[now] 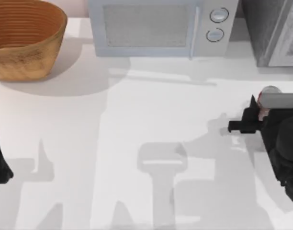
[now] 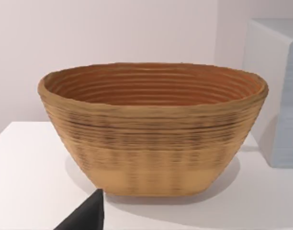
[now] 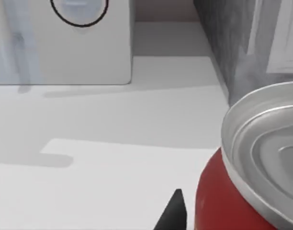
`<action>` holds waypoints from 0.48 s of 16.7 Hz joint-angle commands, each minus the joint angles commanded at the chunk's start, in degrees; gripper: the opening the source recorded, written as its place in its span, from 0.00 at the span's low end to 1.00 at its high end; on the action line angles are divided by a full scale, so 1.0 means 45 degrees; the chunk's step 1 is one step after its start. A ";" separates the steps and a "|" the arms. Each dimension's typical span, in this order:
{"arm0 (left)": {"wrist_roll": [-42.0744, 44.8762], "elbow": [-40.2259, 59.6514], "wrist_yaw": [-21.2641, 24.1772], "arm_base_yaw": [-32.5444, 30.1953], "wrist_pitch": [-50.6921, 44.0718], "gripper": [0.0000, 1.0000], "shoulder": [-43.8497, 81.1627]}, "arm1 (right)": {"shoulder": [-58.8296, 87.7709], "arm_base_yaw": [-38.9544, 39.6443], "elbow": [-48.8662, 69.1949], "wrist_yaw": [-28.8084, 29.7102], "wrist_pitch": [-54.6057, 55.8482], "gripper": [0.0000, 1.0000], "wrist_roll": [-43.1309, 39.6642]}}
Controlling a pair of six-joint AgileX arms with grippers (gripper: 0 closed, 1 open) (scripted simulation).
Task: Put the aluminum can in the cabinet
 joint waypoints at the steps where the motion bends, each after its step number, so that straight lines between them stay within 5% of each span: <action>1: 0.0000 0.0000 0.0000 0.0000 0.0000 1.00 0.0000 | -0.0516 -0.0011 0.0064 0.0008 -0.0552 0.00 -0.0027; 8: 0.0000 0.0000 0.0000 0.0000 0.0000 1.00 0.0000 | -0.5723 -0.0012 0.0722 -0.0047 -0.6768 0.00 -0.0021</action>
